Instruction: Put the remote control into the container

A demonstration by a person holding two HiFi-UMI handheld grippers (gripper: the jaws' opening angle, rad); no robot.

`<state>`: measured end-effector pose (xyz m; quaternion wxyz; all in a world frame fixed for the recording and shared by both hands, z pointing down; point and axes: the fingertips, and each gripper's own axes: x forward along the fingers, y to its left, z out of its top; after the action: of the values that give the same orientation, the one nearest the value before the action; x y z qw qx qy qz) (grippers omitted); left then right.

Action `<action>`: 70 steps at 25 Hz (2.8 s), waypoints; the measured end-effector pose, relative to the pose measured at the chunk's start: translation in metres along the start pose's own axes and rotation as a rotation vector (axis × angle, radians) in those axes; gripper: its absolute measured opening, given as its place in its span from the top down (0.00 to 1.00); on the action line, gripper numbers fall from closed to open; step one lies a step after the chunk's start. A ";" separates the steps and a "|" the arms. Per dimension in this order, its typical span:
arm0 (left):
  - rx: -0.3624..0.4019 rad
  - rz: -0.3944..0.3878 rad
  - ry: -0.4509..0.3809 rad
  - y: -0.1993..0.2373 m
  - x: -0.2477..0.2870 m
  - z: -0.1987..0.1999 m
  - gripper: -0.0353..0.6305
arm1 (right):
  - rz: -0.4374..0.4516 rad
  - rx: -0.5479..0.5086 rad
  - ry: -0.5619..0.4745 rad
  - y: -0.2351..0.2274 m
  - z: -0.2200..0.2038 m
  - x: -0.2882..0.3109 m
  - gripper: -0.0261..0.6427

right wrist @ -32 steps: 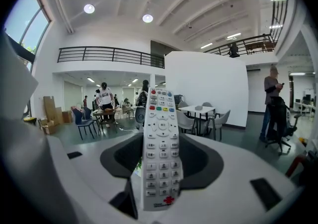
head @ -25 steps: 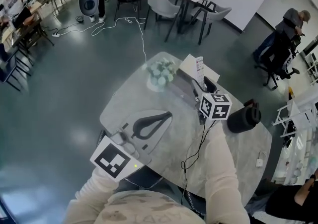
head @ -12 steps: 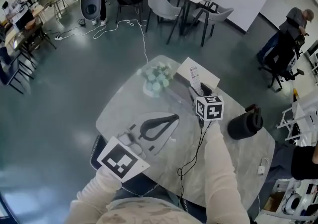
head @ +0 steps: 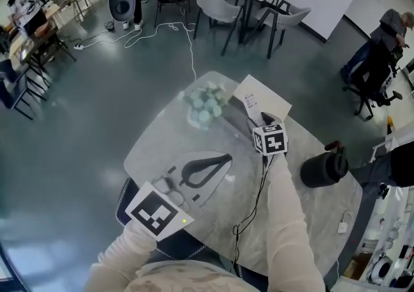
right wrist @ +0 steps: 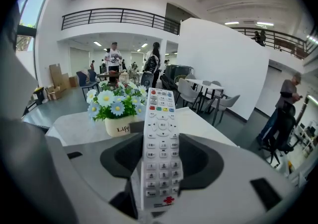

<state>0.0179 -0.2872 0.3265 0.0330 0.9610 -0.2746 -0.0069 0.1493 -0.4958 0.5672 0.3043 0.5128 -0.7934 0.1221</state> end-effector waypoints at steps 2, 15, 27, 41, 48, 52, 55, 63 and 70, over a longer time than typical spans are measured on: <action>-0.001 0.001 0.006 0.003 0.002 -0.003 0.93 | 0.009 -0.024 0.032 0.000 -0.005 0.010 0.62; -0.026 0.013 0.040 0.023 0.007 -0.023 0.93 | 0.082 -0.120 0.207 0.010 -0.035 0.061 0.62; -0.049 0.035 0.063 0.040 0.002 -0.040 0.93 | 0.097 -0.193 0.367 0.011 -0.062 0.085 0.62; -0.052 0.041 0.088 0.049 0.001 -0.053 0.93 | 0.106 -0.226 0.472 0.005 -0.085 0.103 0.62; -0.051 0.036 0.097 0.051 0.005 -0.056 0.93 | 0.123 -0.192 0.441 0.004 -0.085 0.105 0.62; -0.043 0.031 0.102 0.047 0.006 -0.057 0.93 | 0.117 -0.192 0.429 0.002 -0.085 0.101 0.62; -0.039 0.033 0.103 0.045 0.003 -0.055 0.93 | 0.128 -0.191 0.411 0.003 -0.081 0.095 0.62; -0.017 0.032 0.082 0.028 -0.006 -0.036 0.93 | 0.192 -0.044 0.131 0.025 -0.022 0.031 0.63; 0.007 -0.012 0.024 -0.009 -0.016 -0.011 0.93 | 0.180 0.087 -0.350 0.066 0.059 -0.118 0.85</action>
<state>0.0093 -0.2706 0.3363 0.0331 0.9627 -0.2683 0.0053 0.1034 -0.4085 0.4571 0.1271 0.4661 -0.8707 0.0921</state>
